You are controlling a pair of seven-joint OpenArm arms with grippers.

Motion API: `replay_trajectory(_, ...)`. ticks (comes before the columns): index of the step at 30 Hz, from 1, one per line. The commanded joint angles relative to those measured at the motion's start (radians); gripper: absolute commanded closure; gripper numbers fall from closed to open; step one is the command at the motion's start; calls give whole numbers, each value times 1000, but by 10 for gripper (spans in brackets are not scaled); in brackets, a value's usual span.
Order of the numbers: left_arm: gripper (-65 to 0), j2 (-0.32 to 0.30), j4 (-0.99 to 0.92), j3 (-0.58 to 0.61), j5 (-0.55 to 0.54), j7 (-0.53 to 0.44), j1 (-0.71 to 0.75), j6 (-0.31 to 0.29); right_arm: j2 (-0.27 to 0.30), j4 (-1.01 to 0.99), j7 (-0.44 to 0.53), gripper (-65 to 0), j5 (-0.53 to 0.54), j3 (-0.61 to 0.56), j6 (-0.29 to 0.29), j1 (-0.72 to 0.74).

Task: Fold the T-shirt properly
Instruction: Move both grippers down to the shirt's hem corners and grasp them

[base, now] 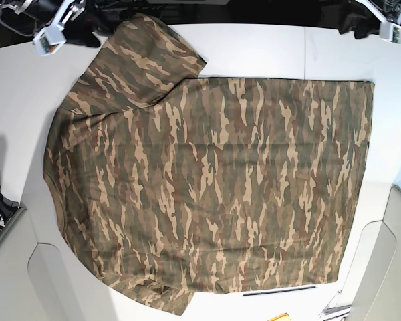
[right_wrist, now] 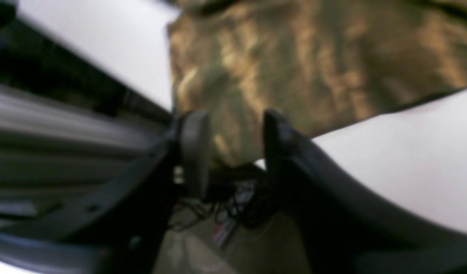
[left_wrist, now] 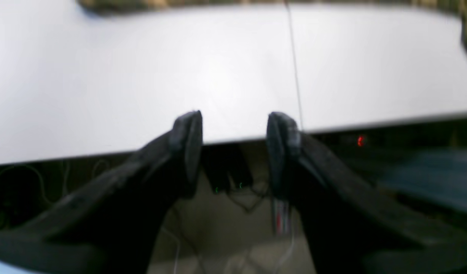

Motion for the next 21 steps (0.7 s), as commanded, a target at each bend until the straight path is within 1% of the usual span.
replay_trajectory(1,-304,-7,14,-28,-25,-15,10,-5,-2,13,2,-293,21,21,-10,-9)
replay_trajectory(3,-304,-7,14,-61,-45,-15,-10,-5,-12,9,-16,-342,28,35,-59,-5)
replay_trajectory(4,-304,-7,14,-71,-48,-16,-24,-5,-13,3,-20,-357,28,35,-82,2)
replay_trajectory(5,-304,-8,14,-76,-50,-16,-42,-5,-14,-7,-23,-360,27,33,-87,15)
replay_trajectory(7,-304,-19,14,-76,-51,-15,-74,-5,-22,-27,-34,-360,27,33,-87,47)
replay_trajectory(10,-312,-33,14,-76,-54,-15,-103,-5,-51,-54,-90,-360,27,33,-91,91)
replay_trajectory(13,-386,-42,14,-76,-66,-16,-119,-5,-72,-102,-97,-360,32,33,-90,128)
replay_trajectory(14,-398,-44,14,-76,-75,-18,-121,-5,-79,-117,-97,-360,34,33,-90,142)
replay_trajectory(16,-398,-52,14,-76,-76,-22,-124,3,-89,-147,-101,-360,40,32,-90,160)
replay_trajectory(18,-398,-59,13,-76,-68,-25,-132,32,-100,-175,-101,-360,41,32,-90,177)
replay_trajectory(21,-398,-76,4,-76,-64,-37,-145,36,-116,-211,-101,-360,43,30,-90,193)
